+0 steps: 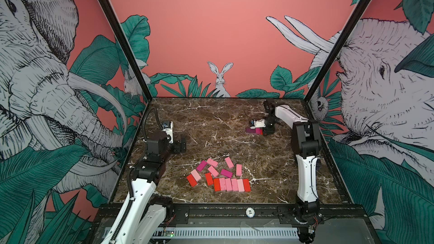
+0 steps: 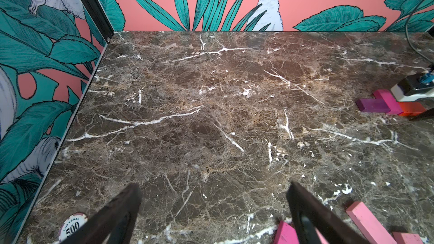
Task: Assemble the letter t with building blocks
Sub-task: Assemble the building block at the center of the board.
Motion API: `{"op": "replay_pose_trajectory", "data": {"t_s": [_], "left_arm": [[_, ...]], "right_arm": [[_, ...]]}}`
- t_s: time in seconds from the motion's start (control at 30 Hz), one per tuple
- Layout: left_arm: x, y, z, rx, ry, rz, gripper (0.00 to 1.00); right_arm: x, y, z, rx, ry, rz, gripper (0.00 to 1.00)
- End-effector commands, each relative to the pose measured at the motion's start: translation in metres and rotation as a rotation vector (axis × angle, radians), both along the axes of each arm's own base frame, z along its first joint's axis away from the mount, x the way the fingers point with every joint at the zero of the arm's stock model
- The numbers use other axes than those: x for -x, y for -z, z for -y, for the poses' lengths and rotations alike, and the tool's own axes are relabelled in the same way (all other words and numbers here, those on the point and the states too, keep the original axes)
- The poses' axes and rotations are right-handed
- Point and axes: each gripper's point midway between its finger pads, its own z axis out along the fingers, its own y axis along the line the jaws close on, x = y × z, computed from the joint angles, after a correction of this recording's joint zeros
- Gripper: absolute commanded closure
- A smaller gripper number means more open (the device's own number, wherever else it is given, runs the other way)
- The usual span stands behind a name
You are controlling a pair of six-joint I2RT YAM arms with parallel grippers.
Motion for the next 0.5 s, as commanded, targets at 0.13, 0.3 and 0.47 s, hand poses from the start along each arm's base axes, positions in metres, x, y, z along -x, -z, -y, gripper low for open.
{"op": "replay_pose_trajectory", "data": {"t_s": [0.13,0.3,0.47], "left_arm": [[0.002,0.000,-0.002,-0.006,-0.006,0.002,0.01],[0.002,0.001,-0.001,-0.004,-0.005,-0.004,0.01],[0.001,0.003,-0.002,-0.002,-0.010,-0.021,0.01]], "right_arm": [[0.000,-0.003,-0.002,-0.021,0.026,-0.013,0.41],[-0.011,-0.027,-0.006,-0.077,0.056,0.047,0.39],[-0.019,-0.062,-0.012,-0.141,0.084,0.107,0.34]]}}
